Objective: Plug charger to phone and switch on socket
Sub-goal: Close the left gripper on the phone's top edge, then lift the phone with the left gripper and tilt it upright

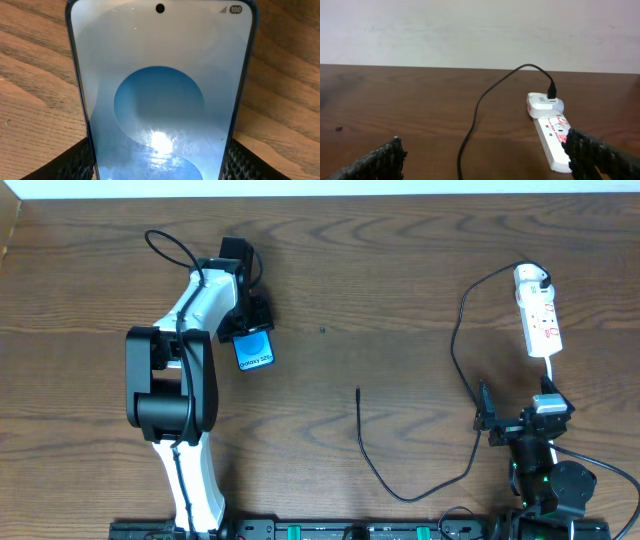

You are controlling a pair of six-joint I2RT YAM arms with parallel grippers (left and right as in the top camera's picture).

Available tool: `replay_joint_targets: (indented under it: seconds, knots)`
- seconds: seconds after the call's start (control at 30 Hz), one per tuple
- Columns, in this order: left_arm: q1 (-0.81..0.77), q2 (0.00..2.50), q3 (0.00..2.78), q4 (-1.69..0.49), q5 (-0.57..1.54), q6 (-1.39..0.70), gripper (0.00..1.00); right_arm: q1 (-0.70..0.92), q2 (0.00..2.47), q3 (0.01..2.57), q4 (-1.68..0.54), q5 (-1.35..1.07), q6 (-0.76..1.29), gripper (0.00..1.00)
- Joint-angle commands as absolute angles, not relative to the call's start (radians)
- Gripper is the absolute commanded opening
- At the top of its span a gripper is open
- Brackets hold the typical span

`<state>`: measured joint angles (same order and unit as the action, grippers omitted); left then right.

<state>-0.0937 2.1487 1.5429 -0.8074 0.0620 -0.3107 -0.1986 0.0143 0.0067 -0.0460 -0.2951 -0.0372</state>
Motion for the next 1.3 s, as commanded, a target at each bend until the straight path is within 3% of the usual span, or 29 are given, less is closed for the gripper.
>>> replay_joint_targets:
  seconds: [0.0,0.93,1.1,1.27]
  knots:
    - [-0.095,2.168,1.511,-0.810,0.094,-0.309,0.08,-0.192,0.007,0.006,-0.052,-0.290,-0.041,0.99]
    - [-0.095,2.049,1.541,-0.854,0.105,-0.309,0.08,-0.192,0.007,0.006,-0.052,-0.290,-0.041,0.99]
    - [-0.095,2.042,1.541,-0.853,0.226,-0.309,0.07,-0.192,0.007,0.006,-0.052,-0.290,-0.041,0.99]
    - [-0.095,2.042,1.544,-0.843,0.482,-0.310,0.07,-0.192,0.007,0.006,-0.052,-0.290,-0.041,0.99]
